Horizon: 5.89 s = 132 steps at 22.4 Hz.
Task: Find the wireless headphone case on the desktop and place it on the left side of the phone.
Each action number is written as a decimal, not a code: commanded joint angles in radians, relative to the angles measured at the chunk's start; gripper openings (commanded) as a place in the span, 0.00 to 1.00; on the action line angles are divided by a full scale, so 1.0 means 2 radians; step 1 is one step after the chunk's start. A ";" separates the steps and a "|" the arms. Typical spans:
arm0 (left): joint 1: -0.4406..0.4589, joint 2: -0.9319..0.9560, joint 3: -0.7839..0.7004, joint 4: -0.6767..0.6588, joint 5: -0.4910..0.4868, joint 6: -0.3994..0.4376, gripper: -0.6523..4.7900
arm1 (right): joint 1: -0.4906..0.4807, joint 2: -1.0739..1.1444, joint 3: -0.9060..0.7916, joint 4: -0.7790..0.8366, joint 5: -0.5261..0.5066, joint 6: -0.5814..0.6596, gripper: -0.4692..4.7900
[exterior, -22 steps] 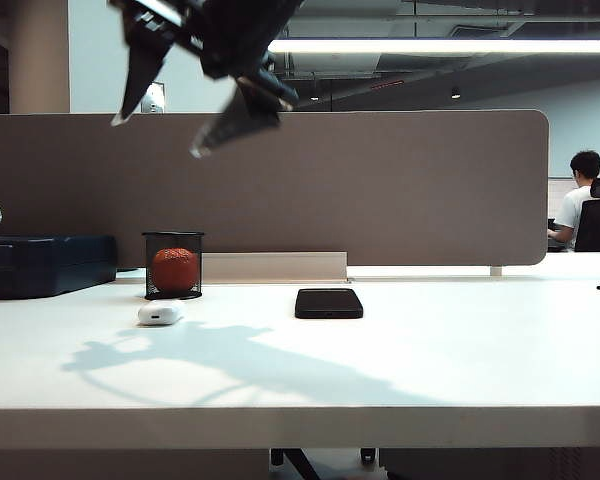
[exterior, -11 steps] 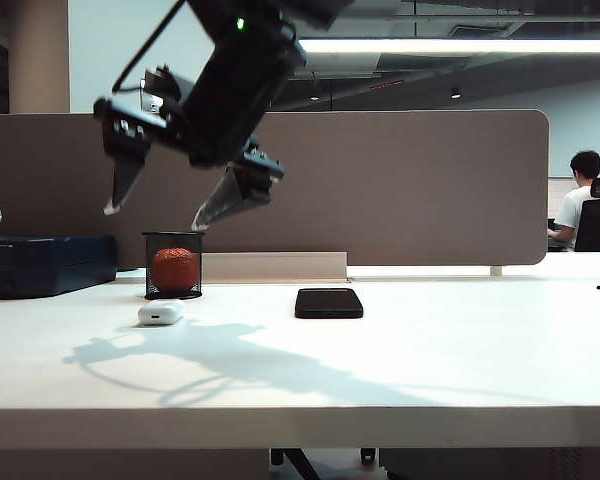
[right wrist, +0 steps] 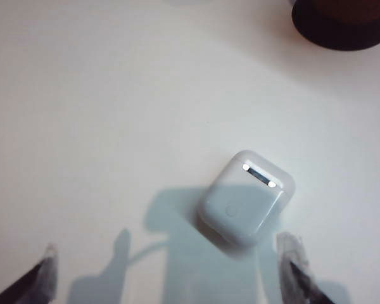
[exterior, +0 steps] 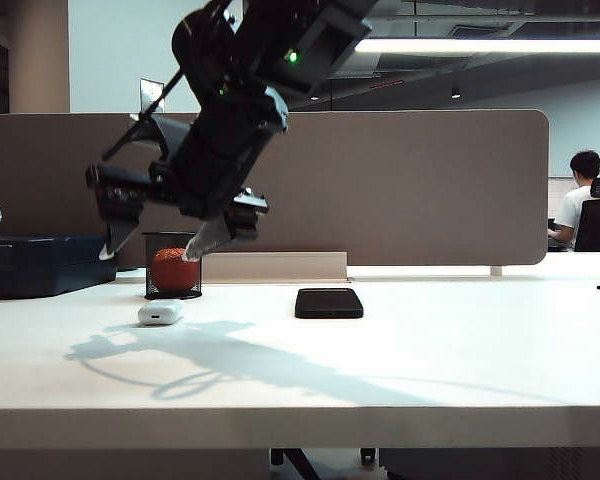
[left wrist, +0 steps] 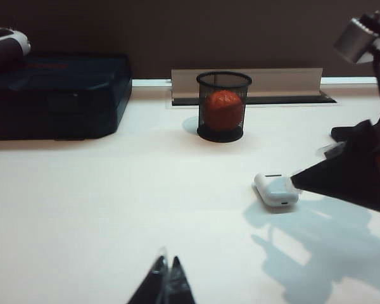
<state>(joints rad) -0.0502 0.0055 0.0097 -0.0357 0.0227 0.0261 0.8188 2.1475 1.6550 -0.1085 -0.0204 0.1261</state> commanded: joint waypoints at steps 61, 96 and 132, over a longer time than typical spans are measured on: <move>0.001 0.000 0.001 -0.004 0.000 0.000 0.11 | -0.009 0.146 0.116 0.041 0.037 -0.003 0.47; 0.001 0.000 0.001 -0.004 0.000 0.000 0.11 | -0.077 0.070 0.118 -0.008 0.089 -0.010 0.47; 0.001 0.000 0.001 -0.004 0.000 0.000 0.11 | -0.107 0.124 0.118 -0.026 0.024 0.110 0.47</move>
<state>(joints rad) -0.0502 0.0055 0.0101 -0.0498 0.0227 0.0261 0.6037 2.3962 1.8870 -0.1642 0.0422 0.3431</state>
